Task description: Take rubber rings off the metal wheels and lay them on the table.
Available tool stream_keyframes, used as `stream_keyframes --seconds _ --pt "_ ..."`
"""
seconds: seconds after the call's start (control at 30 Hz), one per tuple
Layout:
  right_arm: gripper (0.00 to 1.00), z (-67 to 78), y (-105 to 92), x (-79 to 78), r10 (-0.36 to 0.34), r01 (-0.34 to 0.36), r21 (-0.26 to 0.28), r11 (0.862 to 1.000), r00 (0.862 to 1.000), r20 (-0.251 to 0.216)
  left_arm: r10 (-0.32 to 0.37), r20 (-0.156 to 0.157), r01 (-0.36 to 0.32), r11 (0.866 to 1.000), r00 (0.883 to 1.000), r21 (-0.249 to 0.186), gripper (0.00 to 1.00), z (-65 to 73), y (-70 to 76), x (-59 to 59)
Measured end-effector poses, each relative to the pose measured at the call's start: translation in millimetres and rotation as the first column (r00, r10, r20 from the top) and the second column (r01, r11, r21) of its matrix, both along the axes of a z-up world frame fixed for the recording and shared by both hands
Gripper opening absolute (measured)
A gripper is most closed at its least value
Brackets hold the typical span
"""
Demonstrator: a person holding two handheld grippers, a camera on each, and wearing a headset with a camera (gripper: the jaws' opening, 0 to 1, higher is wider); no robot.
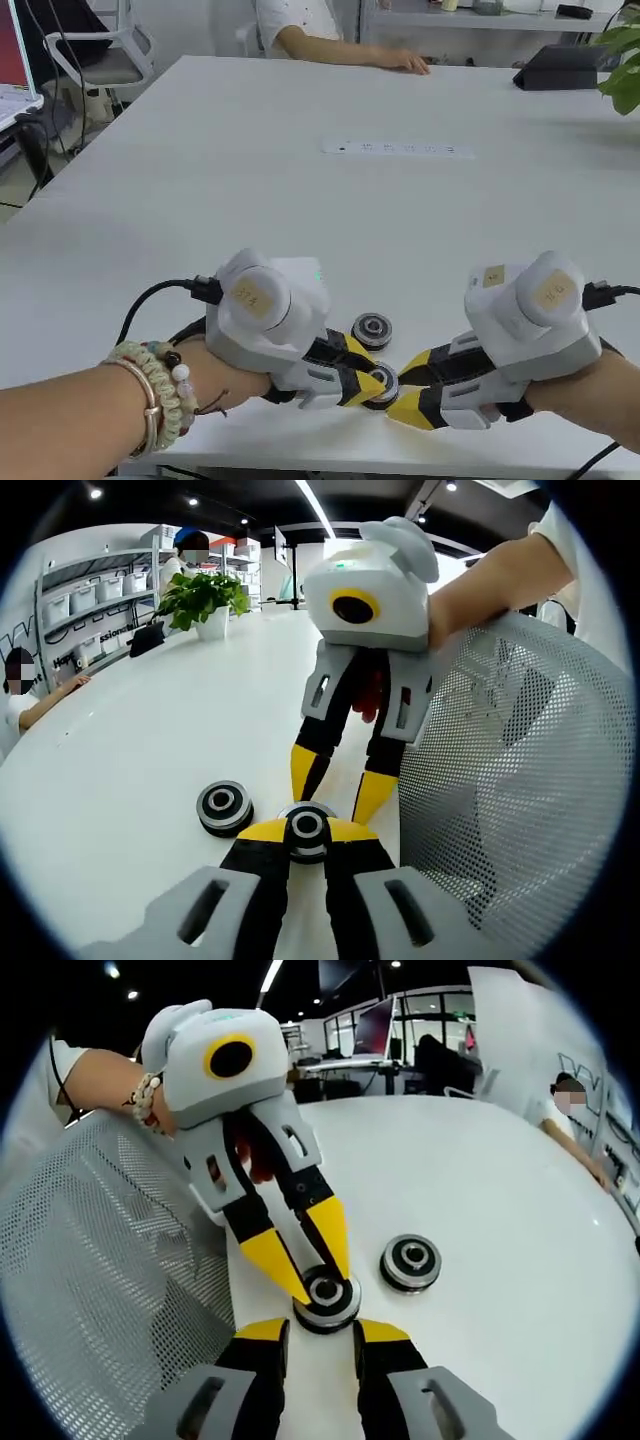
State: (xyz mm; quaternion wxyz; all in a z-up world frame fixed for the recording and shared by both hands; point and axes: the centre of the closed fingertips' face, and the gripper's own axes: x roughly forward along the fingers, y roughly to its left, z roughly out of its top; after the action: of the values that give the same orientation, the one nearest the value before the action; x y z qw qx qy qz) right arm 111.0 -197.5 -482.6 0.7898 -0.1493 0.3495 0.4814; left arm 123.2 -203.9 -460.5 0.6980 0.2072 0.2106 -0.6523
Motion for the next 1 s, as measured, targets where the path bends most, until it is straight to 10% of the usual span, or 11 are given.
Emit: stream_keyframes --seconds 0.57,0.8,1.0 --pt "0.2 1.1 -4.3 4.7 0.022 -0.022 -0.02 1.0 0.999 0.031 -0.01 -0.002 0.01 1.0 1.0 -0.002 0.07 0.2 -1.1 -2.1" --pt "0.01 3.1 -12.4 3.1 0.015 -0.015 -0.013 1.0 1.0 0.007 0.003 0.008 -0.003 1.0 1.0 0.011 0.07 0.3 0.6 0.5" --pt "0.16 3.6 -11.4 4.4 -0.044 0.045 0.005 0.999 0.998 -0.047 0.003 0.005 -0.004 1.0 1.0 0.008 0.07 0.1 0.6 0.7"
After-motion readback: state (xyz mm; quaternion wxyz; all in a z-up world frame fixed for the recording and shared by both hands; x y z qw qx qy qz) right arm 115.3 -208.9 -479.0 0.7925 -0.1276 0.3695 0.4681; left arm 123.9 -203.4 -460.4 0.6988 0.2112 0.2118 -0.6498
